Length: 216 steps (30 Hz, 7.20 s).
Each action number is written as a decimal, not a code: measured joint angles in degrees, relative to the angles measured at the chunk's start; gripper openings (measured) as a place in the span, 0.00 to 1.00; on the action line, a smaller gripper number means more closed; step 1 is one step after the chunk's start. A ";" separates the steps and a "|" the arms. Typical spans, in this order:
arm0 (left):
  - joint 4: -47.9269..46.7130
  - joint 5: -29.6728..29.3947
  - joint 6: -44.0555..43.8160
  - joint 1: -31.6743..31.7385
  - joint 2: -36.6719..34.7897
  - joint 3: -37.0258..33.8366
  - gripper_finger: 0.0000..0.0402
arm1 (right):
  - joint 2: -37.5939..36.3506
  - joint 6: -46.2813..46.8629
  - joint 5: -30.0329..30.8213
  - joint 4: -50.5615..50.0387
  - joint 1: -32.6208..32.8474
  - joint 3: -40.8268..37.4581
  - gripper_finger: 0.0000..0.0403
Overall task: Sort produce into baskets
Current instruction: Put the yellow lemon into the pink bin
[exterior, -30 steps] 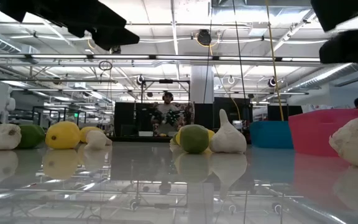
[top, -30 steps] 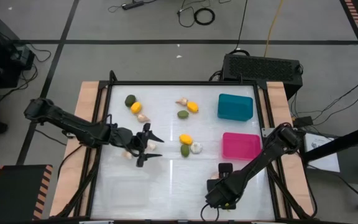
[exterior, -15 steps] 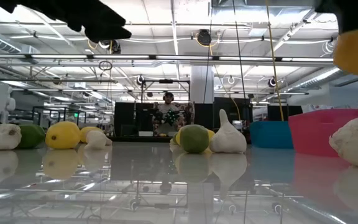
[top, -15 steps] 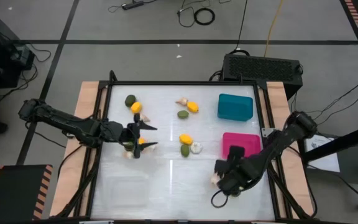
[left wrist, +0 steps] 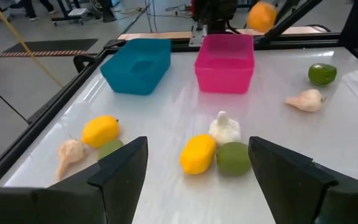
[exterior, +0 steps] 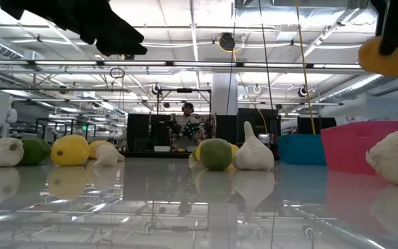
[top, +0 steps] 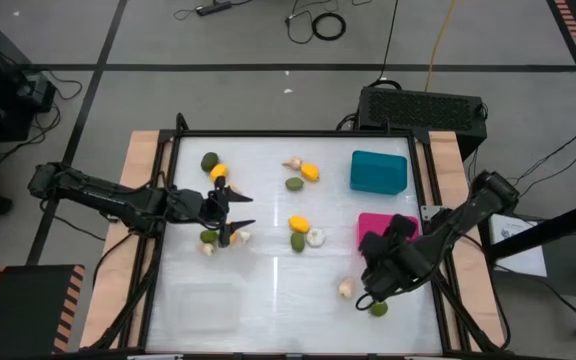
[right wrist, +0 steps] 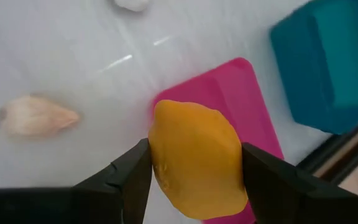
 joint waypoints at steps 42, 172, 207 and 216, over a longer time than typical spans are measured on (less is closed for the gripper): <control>-8.37 2.90 -6.05 -0.04 -1.96 0.00 0.71 | -13.30 -1.16 1.96 34.39 -4.27 -13.06 0.76; 12.09 22.48 -1.93 18.82 -2.19 -10.01 0.71 | -18.05 -20.64 -24.58 16.33 -39.23 -9.76 0.37; 9.97 11.07 -3.22 4.16 -2.14 -10.03 0.71 | -17.85 1.10 -24.07 12.81 -26.84 -27.81 0.54; 17.25 14.34 -0.34 0.21 -6.15 -10.08 0.71 | -17.85 -3.02 -24.16 13.07 -26.82 -27.81 0.62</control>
